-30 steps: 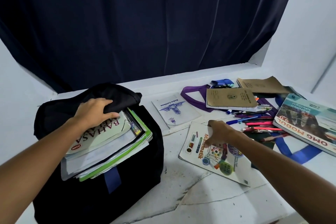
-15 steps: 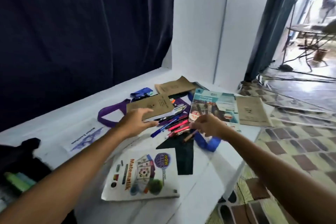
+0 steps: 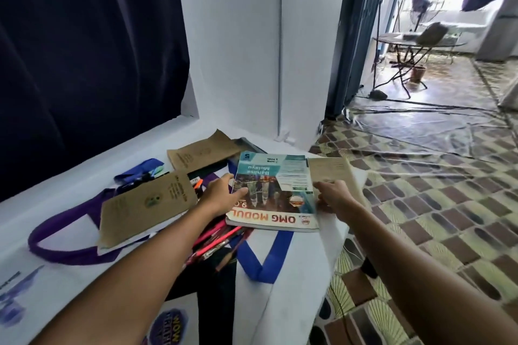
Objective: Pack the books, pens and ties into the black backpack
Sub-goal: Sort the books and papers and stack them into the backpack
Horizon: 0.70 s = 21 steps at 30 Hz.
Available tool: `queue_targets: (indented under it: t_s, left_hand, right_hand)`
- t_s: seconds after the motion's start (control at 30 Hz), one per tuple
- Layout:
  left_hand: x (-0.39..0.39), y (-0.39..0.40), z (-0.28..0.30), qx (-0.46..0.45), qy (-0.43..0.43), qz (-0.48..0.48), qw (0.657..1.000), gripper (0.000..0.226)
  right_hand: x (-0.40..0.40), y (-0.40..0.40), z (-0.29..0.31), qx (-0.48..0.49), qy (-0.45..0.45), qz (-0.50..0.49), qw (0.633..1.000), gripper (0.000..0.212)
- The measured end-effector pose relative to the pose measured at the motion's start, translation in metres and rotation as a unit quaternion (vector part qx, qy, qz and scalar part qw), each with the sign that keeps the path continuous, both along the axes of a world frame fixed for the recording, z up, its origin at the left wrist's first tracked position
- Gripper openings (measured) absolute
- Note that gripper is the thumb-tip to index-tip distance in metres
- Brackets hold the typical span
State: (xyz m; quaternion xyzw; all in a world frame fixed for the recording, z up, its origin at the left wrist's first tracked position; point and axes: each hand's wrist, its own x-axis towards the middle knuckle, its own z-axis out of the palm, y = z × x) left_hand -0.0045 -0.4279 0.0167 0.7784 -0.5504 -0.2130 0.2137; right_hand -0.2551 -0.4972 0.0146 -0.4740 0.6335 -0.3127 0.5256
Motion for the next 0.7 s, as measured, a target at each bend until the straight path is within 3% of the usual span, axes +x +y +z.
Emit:
queue_targets:
  t_s: [0.2, 0.33, 0.43, 0.53, 0.7]
  left_hand:
    - [-0.009, -0.026, -0.013, 0.008, 0.037, 0.062, 0.997, 0.056]
    - [-0.013, -0.034, -0.004, -0.018, 0.096, 0.099, 0.99, 0.041]
    - [-0.013, -0.036, 0.009, -0.042, 0.171, 0.105, 0.979, 0.029]
    - [-0.011, -0.032, 0.016, -0.052, 0.242, 0.099, 0.964, 0.028]
    - [0.003, -0.004, 0.019, -0.049, 0.332, 0.103, 0.936, 0.032]
  right_hand:
    - [0.013, -0.022, -0.012, 0.064, -0.022, -0.029, 0.997, 0.022]
    - [0.019, -0.022, -0.001, 0.086, -0.092, 0.023, 0.992, 0.02]
    - [0.026, -0.022, 0.01, 0.083, -0.108, 0.116, 0.984, 0.045]
    - [0.031, -0.017, 0.016, 0.086, -0.096, 0.148, 0.981, 0.064]
    - [0.013, -0.006, 0.022, 0.045, -0.179, 0.113, 0.976, 0.052]
